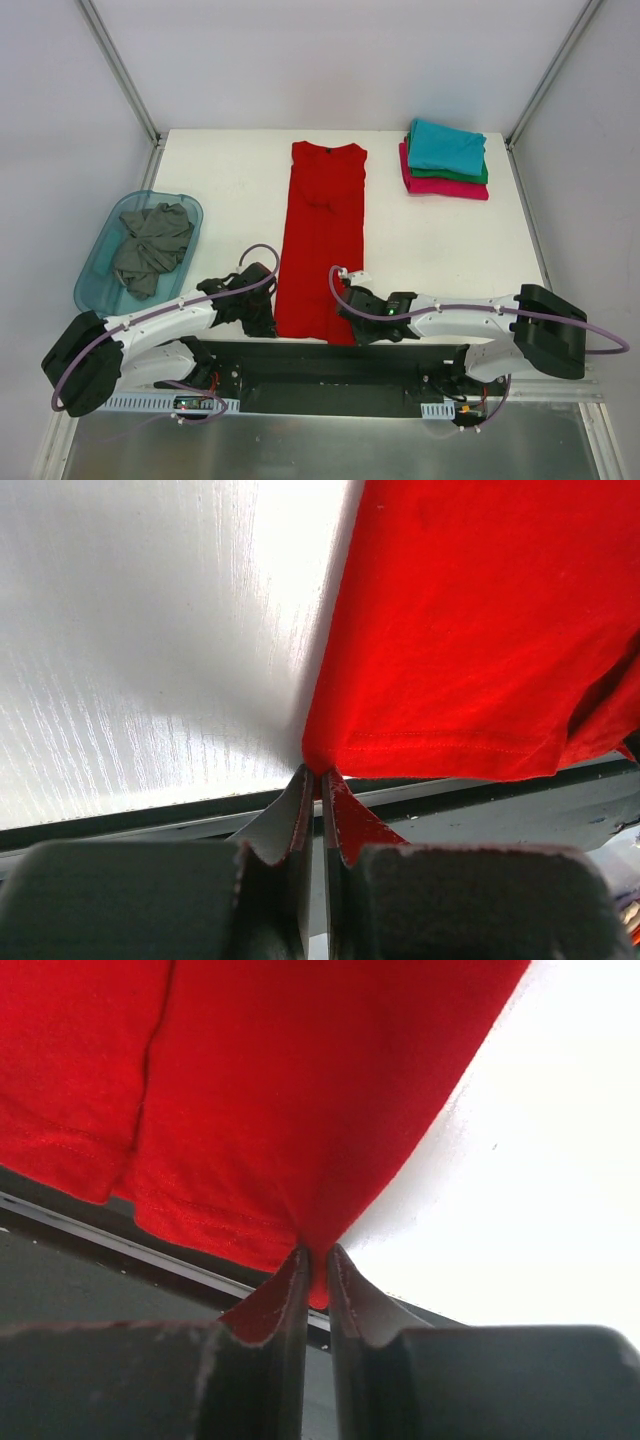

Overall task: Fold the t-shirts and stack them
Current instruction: Grab the bottom of the folded rectangular tshirt with both arms, then fold the folded rectangular tshirt in 1/3 of the way, then grab one side of the 2/3 rectangular tshirt with both arms

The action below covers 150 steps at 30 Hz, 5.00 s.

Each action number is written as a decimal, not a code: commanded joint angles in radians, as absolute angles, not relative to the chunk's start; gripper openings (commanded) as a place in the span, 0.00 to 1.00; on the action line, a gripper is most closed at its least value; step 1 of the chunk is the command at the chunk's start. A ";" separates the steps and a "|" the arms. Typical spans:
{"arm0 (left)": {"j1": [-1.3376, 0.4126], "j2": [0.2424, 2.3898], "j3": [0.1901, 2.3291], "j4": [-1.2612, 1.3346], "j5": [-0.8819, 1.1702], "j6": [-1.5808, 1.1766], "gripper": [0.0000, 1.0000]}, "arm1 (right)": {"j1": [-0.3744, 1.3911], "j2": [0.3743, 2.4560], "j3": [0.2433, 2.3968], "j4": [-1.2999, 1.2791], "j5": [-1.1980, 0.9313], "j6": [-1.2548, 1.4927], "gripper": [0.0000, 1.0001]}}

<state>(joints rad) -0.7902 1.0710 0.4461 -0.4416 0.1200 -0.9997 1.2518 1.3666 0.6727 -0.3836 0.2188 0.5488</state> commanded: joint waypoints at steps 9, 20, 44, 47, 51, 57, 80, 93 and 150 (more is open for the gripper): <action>-0.784 0.977 0.508 -0.466 0.068 -0.986 0.00 | 1.244 1.270 0.702 -0.437 0.307 0.565 0.00; -0.651 1.080 0.745 -0.465 0.031 -0.868 0.00 | 1.054 1.261 0.877 -0.457 0.281 0.371 0.00; -0.344 1.759 1.422 -0.463 0.169 -0.626 0.00 | 0.591 1.696 1.271 -0.256 -0.024 0.104 0.00; -0.327 1.804 1.454 -0.463 0.179 -0.624 0.00 | 0.574 1.744 1.315 -0.249 -0.035 0.089 0.00; -0.308 1.848 1.482 -0.463 0.192 -0.620 0.00 | 0.555 1.804 1.362 -0.236 -0.028 0.078 0.00; -0.296 1.923 1.520 -0.463 0.219 -0.607 0.00 | 0.534 1.859 1.379 -0.229 -0.006 0.098 0.00; -0.279 1.642 1.205 -0.486 0.230 -0.656 0.99 | 0.529 1.565 1.100 -0.207 -0.095 0.126 0.96; -0.284 1.517 0.936 -0.462 0.256 -0.680 0.99 | 0.637 1.623 1.078 -0.107 -0.227 0.126 0.96; -0.282 1.848 1.104 -0.436 0.189 -0.712 0.00 | 0.779 1.707 1.063 -0.272 -0.112 -0.781 0.78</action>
